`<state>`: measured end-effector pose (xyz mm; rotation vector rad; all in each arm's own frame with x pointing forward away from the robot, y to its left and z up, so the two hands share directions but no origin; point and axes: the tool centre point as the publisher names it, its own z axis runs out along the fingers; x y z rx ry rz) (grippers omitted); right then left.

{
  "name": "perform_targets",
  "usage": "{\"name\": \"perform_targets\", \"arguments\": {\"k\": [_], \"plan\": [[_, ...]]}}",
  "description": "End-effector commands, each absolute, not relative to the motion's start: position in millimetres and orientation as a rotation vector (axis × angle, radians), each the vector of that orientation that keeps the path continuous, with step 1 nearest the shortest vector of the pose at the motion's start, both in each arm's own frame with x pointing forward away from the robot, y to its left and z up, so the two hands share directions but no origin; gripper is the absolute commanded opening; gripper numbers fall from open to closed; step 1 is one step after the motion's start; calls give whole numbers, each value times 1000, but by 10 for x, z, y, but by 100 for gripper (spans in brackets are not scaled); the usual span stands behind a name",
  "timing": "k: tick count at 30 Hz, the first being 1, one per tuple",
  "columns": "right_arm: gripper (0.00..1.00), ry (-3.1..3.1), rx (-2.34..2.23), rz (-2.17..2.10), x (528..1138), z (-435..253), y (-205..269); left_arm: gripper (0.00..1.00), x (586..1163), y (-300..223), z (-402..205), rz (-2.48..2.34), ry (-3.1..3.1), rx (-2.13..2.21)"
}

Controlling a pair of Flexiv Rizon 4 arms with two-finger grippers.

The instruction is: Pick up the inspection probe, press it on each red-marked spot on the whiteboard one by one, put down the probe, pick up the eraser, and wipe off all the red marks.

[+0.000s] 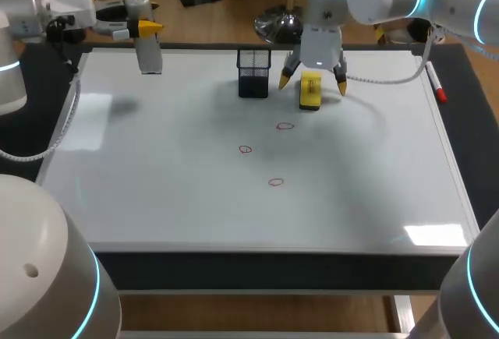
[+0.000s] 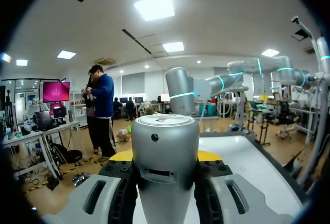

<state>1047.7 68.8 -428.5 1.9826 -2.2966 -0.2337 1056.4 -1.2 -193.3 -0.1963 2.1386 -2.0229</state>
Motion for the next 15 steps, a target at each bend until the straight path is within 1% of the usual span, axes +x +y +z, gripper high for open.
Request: {"name": "perform_targets", "arguments": {"k": [1,2,15], "plan": [[30,-2304,1979,-231,10468,-4248,672,0,10563,-16,-1926,-2022,2137,-196],[0,-2308,1980,-233,10463,-4238,667,0,10563,-16,-1926,-2022,2137,-196],[0,-2403,1914,-186,10511,-3996,534,0,10563,-16,-1926,-2022,2137,-196]]}}
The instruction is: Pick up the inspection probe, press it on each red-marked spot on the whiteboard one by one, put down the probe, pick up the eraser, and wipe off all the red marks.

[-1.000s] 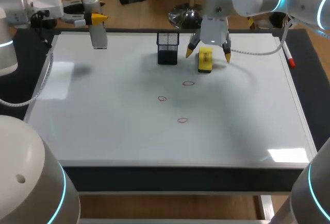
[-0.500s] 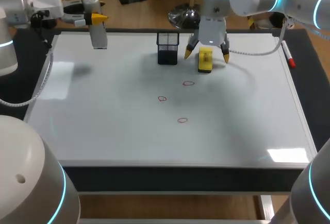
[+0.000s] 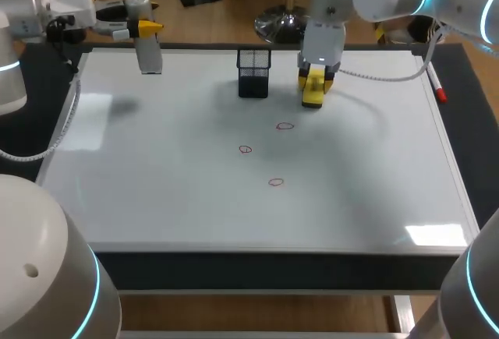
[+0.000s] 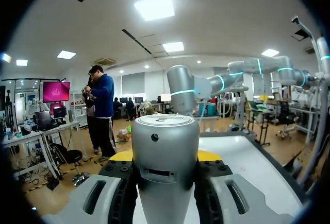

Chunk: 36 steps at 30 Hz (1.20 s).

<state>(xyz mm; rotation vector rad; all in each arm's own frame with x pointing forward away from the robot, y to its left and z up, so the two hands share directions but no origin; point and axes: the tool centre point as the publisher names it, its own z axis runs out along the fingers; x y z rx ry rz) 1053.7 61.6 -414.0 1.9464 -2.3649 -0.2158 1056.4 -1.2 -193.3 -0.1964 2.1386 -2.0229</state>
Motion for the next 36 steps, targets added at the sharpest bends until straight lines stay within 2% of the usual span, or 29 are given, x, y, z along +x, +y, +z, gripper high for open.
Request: {"name": "perform_targets", "arguments": {"k": [1,11,22,36], "plan": [[0,-2428,1896,-184,10525,-3964,497,0,10563,-16,-1926,-2022,2137,-196],[0,-2731,1548,-127,10642,-3623,-126,0,10563,-16,-1926,-2022,2137,-196],[0,-2883,1303,-109,10489,-3436,-737,0,10563,-16,-1926,-2022,2137,-196],[0,-2927,1155,-176,10238,-3518,-1183,0,10563,-16,-1926,-2022,2137,-196]]}}
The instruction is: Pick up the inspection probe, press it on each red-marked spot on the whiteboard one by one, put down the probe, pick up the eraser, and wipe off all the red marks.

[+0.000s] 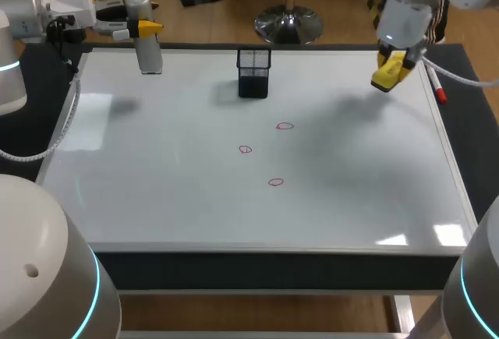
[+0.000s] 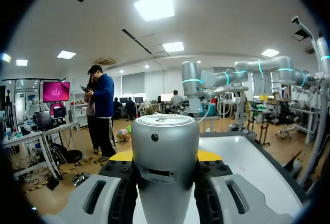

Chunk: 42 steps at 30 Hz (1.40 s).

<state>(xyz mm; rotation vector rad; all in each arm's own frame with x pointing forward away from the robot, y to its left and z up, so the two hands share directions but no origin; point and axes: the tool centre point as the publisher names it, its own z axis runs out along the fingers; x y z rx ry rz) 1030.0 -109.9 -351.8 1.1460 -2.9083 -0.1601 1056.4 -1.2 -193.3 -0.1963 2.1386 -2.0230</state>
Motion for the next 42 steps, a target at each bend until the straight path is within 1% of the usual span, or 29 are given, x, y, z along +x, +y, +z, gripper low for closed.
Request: {"name": "perform_targets", "arguments": {"k": [1,30,42], "plan": [[0,-2928,1154,-177,10235,-3517,-1187,0,10563,-16,-1926,-2022,2137,-196],[0,-2920,1168,-158,10235,-3507,-1197,0,10563,-16,-1926,-2022,2137,-196],[0,-2920,1168,-158,10235,-3507,-1197,0,10024,-651,-1852,-2006,2175,-83]]}}
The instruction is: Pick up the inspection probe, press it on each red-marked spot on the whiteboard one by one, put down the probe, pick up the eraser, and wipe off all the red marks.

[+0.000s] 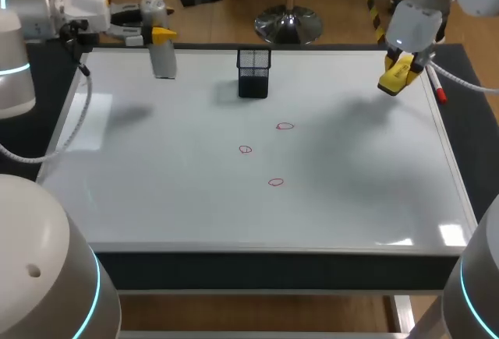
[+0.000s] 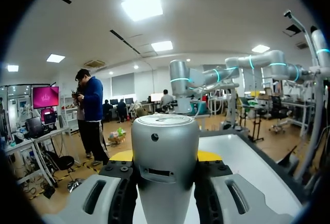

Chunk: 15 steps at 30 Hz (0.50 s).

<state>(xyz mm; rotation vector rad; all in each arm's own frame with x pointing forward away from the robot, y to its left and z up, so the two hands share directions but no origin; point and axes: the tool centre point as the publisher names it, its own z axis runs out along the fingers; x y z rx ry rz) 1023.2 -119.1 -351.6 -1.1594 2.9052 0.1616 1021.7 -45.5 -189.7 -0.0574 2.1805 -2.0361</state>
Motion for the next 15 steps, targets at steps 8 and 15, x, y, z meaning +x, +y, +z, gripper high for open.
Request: {"name": "perform_targets", "arguments": {"k": [8,15], "plan": [[0,2906,-1163,157,10235,-3507,-1197,0,9606,-1161,-1937,-2030,2202,-46],[0,2906,-1163,157,10235,-3507,-1197,0,9277,-1562,-2017,-2051,2212,-16]]}}
